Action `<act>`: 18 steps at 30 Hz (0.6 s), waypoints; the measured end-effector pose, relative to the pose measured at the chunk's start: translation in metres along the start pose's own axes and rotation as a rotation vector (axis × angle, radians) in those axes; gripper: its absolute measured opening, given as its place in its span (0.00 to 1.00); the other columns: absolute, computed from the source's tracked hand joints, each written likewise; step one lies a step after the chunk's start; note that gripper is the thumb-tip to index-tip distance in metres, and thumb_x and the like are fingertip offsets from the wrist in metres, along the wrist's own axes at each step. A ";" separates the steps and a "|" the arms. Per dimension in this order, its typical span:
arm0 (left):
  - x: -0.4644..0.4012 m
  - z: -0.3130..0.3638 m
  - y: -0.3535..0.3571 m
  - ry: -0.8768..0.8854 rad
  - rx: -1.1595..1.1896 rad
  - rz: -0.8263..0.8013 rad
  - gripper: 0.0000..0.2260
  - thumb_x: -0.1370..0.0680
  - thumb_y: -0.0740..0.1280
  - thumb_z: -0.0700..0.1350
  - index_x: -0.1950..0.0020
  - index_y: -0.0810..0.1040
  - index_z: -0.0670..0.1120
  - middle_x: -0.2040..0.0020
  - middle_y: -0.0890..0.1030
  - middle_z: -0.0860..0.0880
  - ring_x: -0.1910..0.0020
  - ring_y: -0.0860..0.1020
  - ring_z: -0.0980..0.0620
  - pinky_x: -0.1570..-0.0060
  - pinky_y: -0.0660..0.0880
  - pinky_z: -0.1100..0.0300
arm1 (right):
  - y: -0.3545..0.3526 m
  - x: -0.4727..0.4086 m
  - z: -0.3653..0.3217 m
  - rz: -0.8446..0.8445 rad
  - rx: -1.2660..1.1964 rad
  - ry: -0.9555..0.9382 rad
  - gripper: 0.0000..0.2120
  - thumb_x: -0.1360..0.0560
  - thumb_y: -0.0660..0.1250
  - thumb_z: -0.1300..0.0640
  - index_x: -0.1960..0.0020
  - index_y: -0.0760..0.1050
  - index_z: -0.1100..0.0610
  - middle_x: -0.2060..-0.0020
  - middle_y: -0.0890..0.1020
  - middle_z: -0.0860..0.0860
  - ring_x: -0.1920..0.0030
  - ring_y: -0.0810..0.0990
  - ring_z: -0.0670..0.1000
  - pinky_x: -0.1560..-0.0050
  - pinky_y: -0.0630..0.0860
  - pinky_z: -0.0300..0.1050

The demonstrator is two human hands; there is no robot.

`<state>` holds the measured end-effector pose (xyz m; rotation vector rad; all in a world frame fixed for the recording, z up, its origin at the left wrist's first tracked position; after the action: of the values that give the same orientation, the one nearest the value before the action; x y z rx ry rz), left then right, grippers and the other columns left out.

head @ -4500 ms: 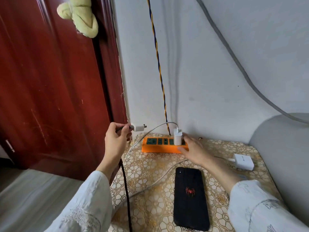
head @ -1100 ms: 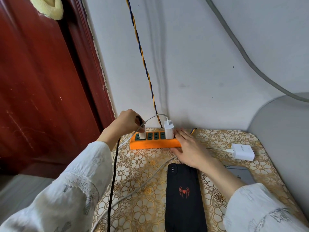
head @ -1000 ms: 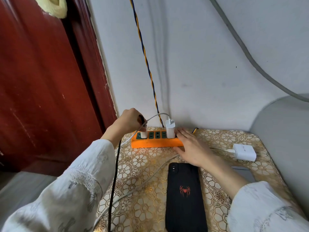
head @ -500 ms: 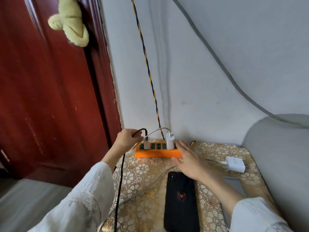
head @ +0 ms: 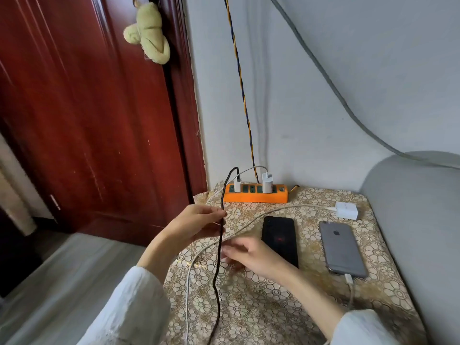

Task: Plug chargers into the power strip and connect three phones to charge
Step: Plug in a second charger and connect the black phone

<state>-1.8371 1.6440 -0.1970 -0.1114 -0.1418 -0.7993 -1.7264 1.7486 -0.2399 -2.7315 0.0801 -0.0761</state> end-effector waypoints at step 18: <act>0.077 -0.032 0.056 0.161 -0.303 -0.313 0.07 0.22 0.60 0.37 0.51 0.77 0.38 0.58 0.83 0.45 0.56 0.82 0.52 0.49 0.78 0.56 | -0.067 0.035 -0.091 0.393 -0.571 -0.215 0.09 0.22 0.56 0.61 0.58 0.72 0.61 0.64 0.77 0.54 0.63 0.75 0.50 0.64 0.72 0.42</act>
<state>-1.7415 1.6235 -0.2185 -0.3154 0.1188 -1.1356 -1.6948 1.7718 -0.1286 -3.1997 0.6641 0.4103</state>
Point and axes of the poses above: each hand's wrist, its own x-axis away from the middle knuckle, its own y-axis out of the palm, z = x × y, the point moved 3 cm from there along -x, towards the middle knuckle
